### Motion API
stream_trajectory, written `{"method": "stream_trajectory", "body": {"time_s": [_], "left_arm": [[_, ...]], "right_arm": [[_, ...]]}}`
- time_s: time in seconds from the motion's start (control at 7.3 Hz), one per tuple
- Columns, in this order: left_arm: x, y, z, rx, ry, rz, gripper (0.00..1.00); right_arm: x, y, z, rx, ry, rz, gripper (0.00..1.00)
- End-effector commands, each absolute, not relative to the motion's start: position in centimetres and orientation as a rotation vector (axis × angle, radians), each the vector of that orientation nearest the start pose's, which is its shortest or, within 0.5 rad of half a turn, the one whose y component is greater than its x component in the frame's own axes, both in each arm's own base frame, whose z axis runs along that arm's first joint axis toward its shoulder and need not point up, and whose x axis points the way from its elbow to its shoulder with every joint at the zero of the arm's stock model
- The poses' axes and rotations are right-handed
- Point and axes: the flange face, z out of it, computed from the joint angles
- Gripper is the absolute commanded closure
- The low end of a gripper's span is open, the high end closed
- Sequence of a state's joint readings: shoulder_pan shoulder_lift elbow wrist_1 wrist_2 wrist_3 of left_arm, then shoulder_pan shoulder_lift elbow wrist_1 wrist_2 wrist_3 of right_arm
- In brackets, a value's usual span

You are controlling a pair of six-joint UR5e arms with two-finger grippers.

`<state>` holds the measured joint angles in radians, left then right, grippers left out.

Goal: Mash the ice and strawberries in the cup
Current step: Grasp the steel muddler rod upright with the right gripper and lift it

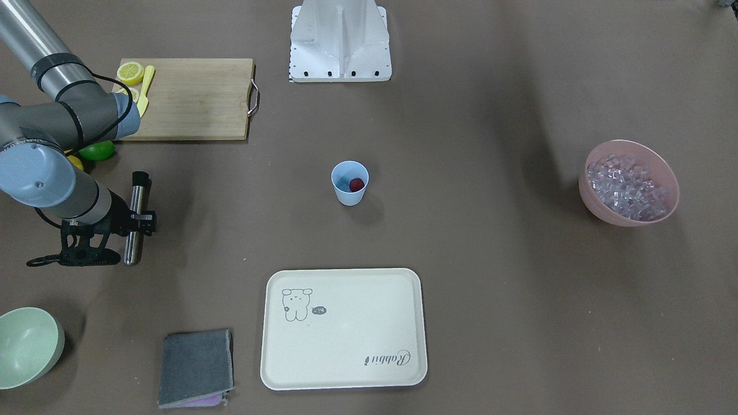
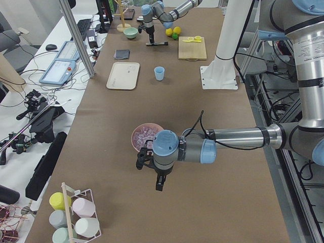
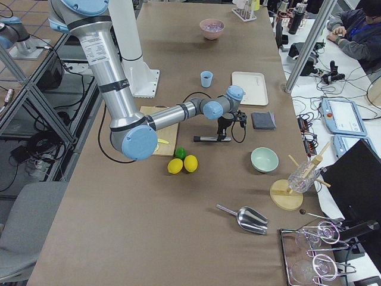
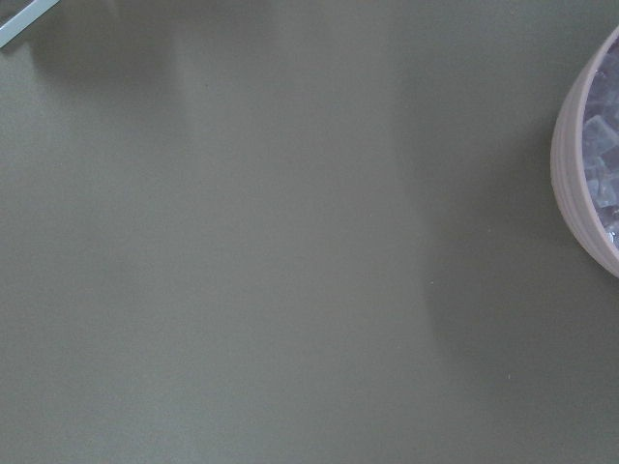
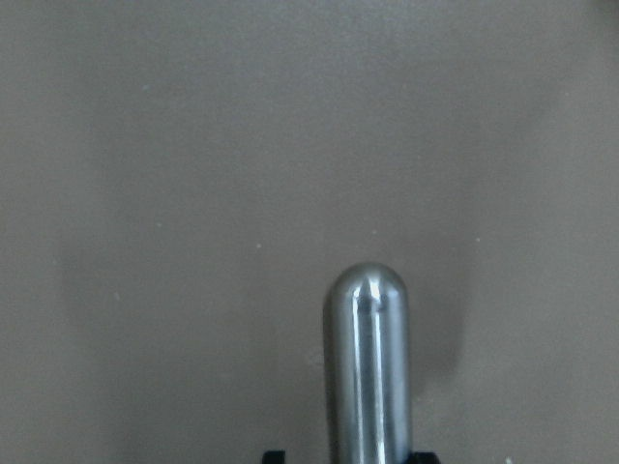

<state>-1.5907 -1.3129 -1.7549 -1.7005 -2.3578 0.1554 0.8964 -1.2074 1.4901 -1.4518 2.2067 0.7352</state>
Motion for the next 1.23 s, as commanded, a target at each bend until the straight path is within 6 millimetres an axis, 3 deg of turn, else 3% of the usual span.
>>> {"method": "stream_trajectory", "body": {"time_s": [0.0,0.68,0.96,1.1], "left_arm": [[-7.0,-38.4,66.7,0.122,0.781,0.151,0.02],[-7.0,-38.5,66.7,0.130,0.779,0.155,0.02],[-7.0,-38.5,66.7,0.133,0.779,0.154,0.02],[-7.0,-38.5,66.7,0.133,0.779,0.154,0.02]], "right_arm": [[-34.7,-55.4,48.9,-0.113,-0.730,-0.083,0.45],[-35.2,-55.2,50.1,-0.128,-0.715,-0.090,0.51],[-35.3,-55.1,49.5,-0.119,-0.724,-0.096,1.00],[-35.4,-55.2,48.6,-0.109,-0.736,-0.102,1.00]]}}
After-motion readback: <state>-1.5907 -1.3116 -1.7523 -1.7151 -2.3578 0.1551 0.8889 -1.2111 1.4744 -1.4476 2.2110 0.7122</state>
